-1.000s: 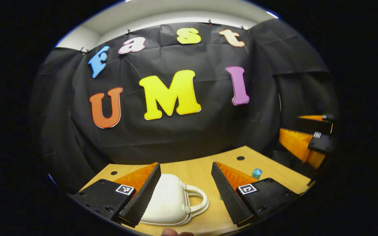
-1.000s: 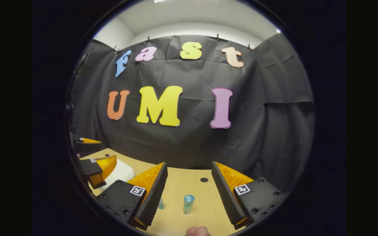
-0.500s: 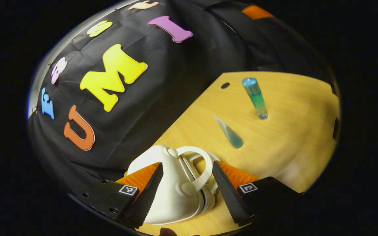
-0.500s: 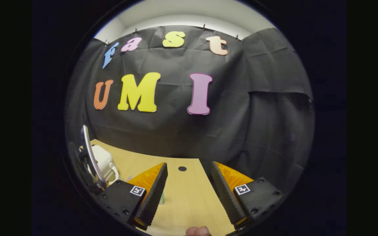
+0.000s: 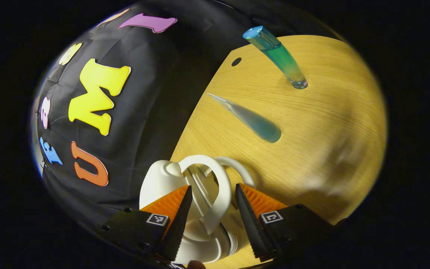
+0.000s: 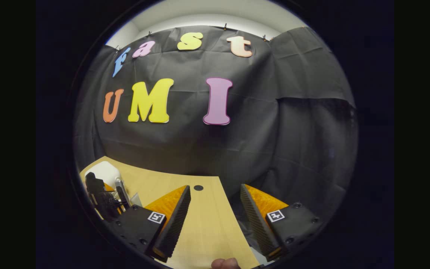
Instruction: First open the suitcase, pack the skin care products into it, and then close the suitcase.
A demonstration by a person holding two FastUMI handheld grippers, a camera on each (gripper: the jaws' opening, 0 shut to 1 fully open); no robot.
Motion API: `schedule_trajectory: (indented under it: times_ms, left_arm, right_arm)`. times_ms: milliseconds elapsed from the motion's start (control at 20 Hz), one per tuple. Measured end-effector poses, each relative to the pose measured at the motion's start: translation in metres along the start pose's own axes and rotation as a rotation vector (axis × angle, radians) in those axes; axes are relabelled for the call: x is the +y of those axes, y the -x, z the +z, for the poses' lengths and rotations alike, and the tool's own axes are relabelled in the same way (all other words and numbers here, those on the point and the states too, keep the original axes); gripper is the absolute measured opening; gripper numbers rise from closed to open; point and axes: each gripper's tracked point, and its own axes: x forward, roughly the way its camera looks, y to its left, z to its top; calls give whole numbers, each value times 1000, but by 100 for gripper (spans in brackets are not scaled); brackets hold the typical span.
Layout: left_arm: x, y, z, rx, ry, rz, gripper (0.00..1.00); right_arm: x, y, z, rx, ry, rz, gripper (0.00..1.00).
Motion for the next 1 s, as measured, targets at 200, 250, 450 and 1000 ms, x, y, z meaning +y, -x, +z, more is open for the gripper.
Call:
schedule_trajectory:
  times_ms: [200, 250, 450, 1000]
  left_arm:
    - [2, -6, -2, 50, 4, 10, 46]
    - [0, -4, -1, 56, 9, 7, 36]
    - [11, 7, 12, 13, -6, 8, 17]
    - [190, 76, -1, -223, 495, 97, 3]
  right_arm:
    - [-20, -1, -17, 34, -20, -33, 78]
    - [-24, 1, -18, 38, -22, -42, 80]
    - [-26, 7, -14, 26, -22, -59, 80]
    - [61, 15, 32, -50, 2, 25, 80]
